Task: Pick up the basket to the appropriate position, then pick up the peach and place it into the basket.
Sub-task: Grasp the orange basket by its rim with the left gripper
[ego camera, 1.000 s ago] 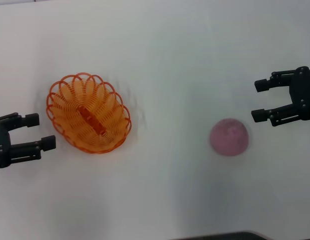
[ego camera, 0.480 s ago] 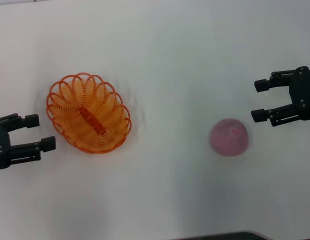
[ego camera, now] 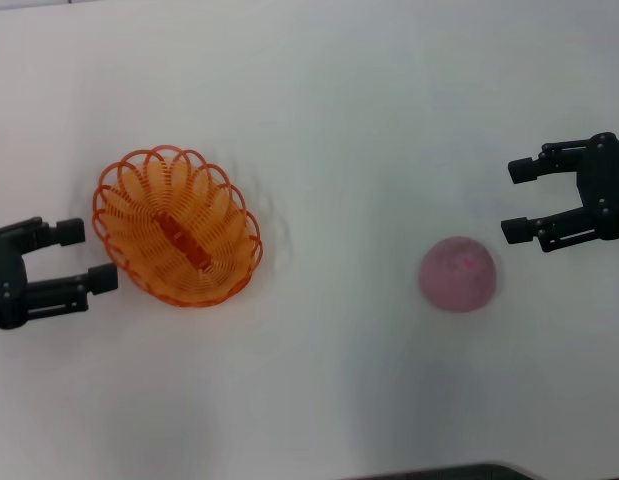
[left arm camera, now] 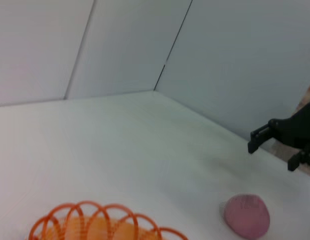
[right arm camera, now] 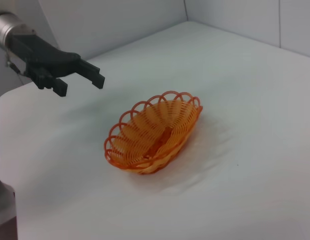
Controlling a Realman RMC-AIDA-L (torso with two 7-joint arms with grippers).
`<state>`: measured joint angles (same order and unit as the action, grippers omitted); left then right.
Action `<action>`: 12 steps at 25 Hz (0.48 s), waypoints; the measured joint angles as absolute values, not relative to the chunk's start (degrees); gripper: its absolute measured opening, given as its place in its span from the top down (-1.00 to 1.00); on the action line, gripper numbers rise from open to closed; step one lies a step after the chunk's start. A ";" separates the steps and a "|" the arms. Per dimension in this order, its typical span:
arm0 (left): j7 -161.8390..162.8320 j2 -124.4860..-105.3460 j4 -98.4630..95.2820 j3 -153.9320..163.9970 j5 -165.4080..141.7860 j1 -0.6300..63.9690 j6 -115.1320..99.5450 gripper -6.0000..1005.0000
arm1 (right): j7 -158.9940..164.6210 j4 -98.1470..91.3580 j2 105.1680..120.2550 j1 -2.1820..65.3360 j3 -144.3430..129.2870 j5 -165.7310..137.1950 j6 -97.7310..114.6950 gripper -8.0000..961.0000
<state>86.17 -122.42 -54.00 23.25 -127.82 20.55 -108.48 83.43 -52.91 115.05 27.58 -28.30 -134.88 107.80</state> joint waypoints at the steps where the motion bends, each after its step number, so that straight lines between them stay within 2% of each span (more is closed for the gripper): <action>1: 86.14 -122.43 -53.96 23.23 -127.08 20.56 -108.68 -0.71 | 83.42 -52.91 115.07 27.62 -28.37 -134.89 107.76 -0.84; 12: 80.17 -122.43 -48.35 23.02 -117.76 20.88 -109.14 -0.71 | 83.33 -52.91 115.53 27.67 -28.64 -134.89 107.70 -0.84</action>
<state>80.17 -122.43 -48.35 23.02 -117.76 20.88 -109.14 83.33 -52.91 115.53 27.67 -28.64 -134.89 107.70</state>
